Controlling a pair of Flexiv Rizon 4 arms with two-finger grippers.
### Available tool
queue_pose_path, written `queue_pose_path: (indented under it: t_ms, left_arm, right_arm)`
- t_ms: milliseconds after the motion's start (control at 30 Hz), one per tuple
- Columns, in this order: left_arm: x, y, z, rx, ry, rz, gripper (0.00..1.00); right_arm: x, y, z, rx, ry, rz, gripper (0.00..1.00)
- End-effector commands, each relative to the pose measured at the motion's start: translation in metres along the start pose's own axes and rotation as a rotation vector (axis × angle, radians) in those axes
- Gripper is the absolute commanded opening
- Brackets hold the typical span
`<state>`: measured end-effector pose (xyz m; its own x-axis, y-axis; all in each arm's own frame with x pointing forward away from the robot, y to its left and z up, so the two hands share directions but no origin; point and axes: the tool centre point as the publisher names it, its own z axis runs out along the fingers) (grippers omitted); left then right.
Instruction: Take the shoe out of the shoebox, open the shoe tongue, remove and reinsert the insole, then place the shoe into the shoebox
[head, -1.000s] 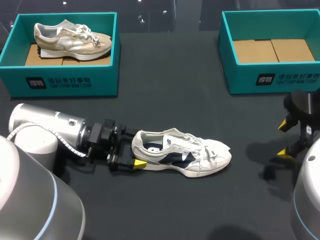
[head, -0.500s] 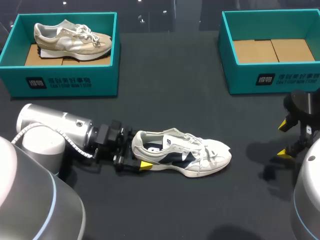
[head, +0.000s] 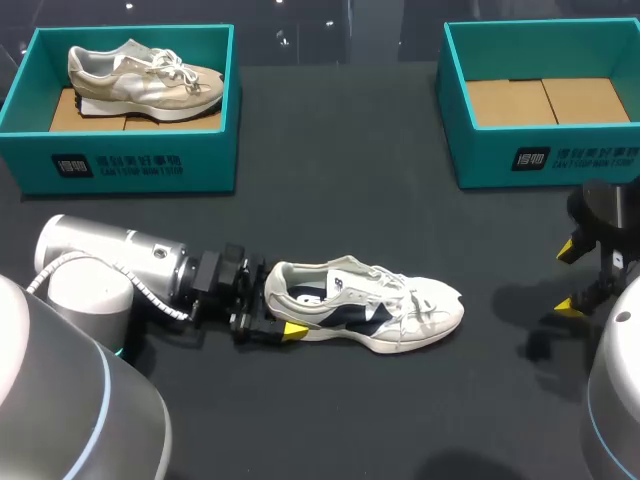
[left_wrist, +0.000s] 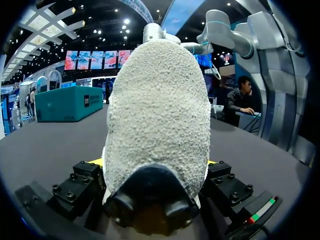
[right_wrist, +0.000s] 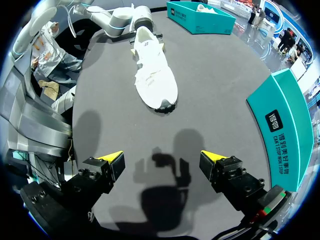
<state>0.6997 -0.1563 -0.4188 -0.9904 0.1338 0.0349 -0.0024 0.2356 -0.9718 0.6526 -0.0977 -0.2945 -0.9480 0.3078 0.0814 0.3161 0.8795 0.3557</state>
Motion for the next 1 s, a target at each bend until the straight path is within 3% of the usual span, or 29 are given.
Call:
queue_pose_path:
  t_ms: [33, 933, 1000]
  left_arm:
    - [0.0017, 0.0008, 0.0061, -0.002, -0.021, -0.007, 0.00]
    - [-0.0029, 0.0007, 0.0061, -0.007, -0.002, -0.013, 0.00]
    - [-0.0029, 0.0007, 0.0061, -0.007, -0.002, -0.013, 0.00]
  right_arm:
    - [0.0019, -0.0005, -0.0005, 0.001, -0.003, 0.001, 1.00]
    - [0.0019, -0.0005, -0.0005, 0.001, -0.003, 0.001, 1.00]
    - [0.0012, 0.0092, -0.0023, 0.010, -0.023, 0.083, 1.00]
